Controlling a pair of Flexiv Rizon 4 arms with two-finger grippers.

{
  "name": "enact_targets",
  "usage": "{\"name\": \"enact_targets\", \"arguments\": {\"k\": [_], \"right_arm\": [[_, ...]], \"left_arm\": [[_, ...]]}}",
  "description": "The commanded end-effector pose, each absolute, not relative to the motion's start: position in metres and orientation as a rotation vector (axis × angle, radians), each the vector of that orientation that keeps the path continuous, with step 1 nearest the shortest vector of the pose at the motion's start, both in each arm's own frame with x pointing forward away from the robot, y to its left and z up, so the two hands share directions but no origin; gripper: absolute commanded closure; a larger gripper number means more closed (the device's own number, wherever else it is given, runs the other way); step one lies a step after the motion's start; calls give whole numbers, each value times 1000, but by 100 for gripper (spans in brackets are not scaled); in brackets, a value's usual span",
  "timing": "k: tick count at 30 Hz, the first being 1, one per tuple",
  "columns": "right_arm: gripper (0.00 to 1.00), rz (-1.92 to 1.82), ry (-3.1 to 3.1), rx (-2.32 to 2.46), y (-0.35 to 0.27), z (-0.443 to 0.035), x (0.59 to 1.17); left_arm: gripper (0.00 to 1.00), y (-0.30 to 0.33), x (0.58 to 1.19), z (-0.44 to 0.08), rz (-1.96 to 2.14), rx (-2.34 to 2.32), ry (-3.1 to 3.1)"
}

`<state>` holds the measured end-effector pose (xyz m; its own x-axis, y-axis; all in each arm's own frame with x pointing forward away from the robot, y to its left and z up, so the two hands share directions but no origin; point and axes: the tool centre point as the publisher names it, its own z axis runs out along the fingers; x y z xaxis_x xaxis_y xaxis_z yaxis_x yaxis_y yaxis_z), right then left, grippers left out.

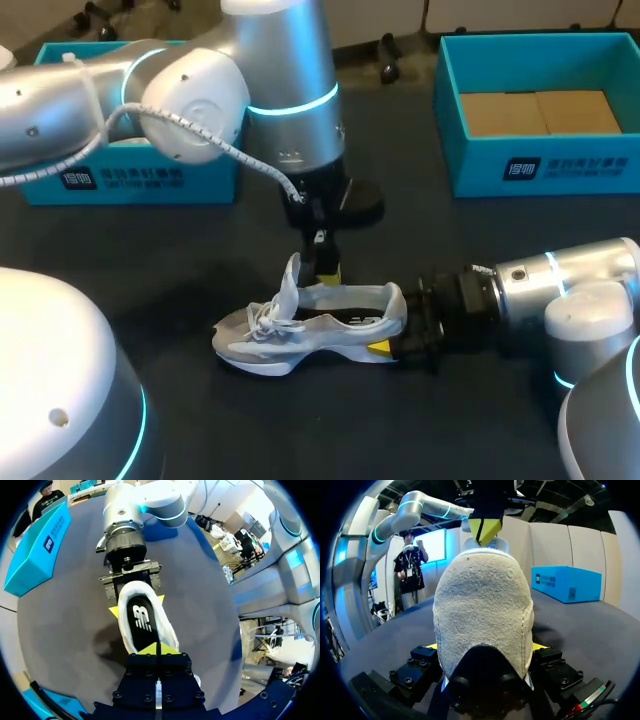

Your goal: Take the shoe out of the shoebox, open the shoe tongue, remove and reinsert the insole, then place the shoe into the shoebox

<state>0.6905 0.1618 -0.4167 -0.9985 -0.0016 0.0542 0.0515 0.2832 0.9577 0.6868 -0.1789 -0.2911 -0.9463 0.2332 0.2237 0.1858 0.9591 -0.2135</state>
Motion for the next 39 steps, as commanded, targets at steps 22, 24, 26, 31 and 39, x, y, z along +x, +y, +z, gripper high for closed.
{"name": "enact_targets", "arguments": {"k": [22, 24, 26, 31, 39], "right_arm": [[100, -1852, -2483, -49, 163, -418, 689], [100, -1852, -2483, -49, 163, -418, 689], [100, -1852, -2483, -49, 163, -418, 689], [100, -1852, -2483, -49, 163, -418, 689], [100, -1852, -2483, -49, 163, -418, 689]], "left_arm": [[100, -199, 686, -366, 121, -320, -2778], [100, -195, 684, -369, 109, -319, -2767], [100, -191, 681, -372, 94, -310, -2767], [100, -175, 672, -378, 76, -283, -2752], [100, -159, 662, -387, 61, -244, -2758]]}}
